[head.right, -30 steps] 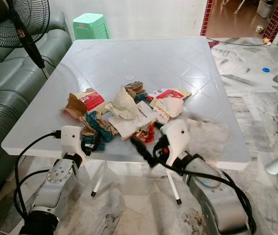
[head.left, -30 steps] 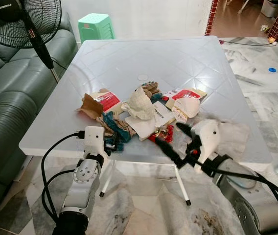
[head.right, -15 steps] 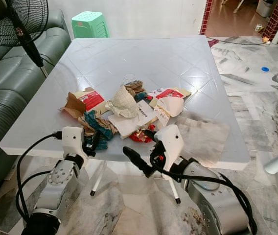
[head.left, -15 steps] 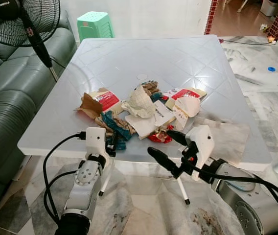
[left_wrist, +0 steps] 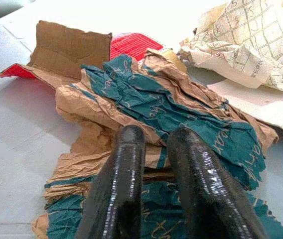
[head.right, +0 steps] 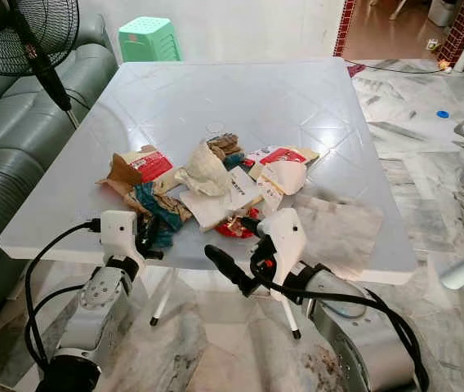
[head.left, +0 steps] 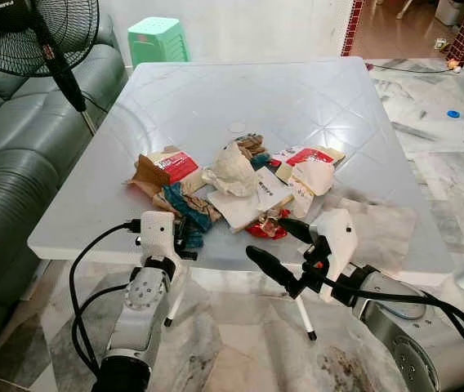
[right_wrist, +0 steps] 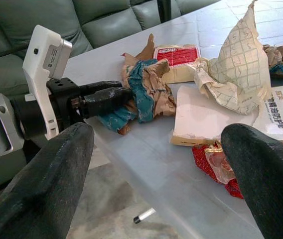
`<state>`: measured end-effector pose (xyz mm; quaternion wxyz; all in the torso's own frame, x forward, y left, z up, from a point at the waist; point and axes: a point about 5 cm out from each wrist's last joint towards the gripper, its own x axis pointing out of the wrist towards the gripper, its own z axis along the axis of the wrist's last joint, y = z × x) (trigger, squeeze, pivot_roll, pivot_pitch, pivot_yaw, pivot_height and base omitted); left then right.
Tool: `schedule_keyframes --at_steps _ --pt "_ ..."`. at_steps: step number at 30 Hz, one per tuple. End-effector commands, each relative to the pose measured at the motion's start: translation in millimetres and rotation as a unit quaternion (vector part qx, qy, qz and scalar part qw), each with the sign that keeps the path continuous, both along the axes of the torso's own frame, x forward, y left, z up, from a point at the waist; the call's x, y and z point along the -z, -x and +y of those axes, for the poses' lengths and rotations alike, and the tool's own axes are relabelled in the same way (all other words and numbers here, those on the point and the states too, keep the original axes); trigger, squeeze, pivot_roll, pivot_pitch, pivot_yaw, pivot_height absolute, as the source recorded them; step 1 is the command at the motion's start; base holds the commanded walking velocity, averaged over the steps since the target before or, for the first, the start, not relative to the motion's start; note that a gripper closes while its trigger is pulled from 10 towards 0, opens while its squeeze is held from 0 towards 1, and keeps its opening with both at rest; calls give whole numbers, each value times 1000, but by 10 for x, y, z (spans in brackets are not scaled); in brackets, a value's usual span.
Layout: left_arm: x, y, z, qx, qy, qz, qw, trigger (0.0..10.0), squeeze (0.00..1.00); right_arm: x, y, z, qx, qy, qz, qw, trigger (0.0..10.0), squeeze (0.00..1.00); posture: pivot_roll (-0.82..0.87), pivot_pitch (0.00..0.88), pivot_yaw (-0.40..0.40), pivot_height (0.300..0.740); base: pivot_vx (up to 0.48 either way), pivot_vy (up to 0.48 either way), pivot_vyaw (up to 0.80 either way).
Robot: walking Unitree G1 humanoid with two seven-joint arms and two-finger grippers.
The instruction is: Picking trash to rubbish bin
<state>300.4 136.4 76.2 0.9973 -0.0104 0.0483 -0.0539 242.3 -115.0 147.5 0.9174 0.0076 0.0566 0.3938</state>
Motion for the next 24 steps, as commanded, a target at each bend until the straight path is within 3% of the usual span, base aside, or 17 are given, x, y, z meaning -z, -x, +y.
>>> schedule_keyframes --at_steps 1,15,24 --pt "22 14 41 -11 1 2 1000 0 0 -70 13 35 -9 -4 -12 1000 10000 0 -91 68 40 740 0 0 0" --pt "-41 0 67 -25 2 -20 999 0 0 -75 9 42 -10 -4 -13 1000 10000 0 -94 70 37 740 0 0 0" --pt "-165 6 98 -39 -14 -62 997 0 0 -75 12 46 -12 -4 -13 1000 10000 0 -92 70 37 740 0 0 0"
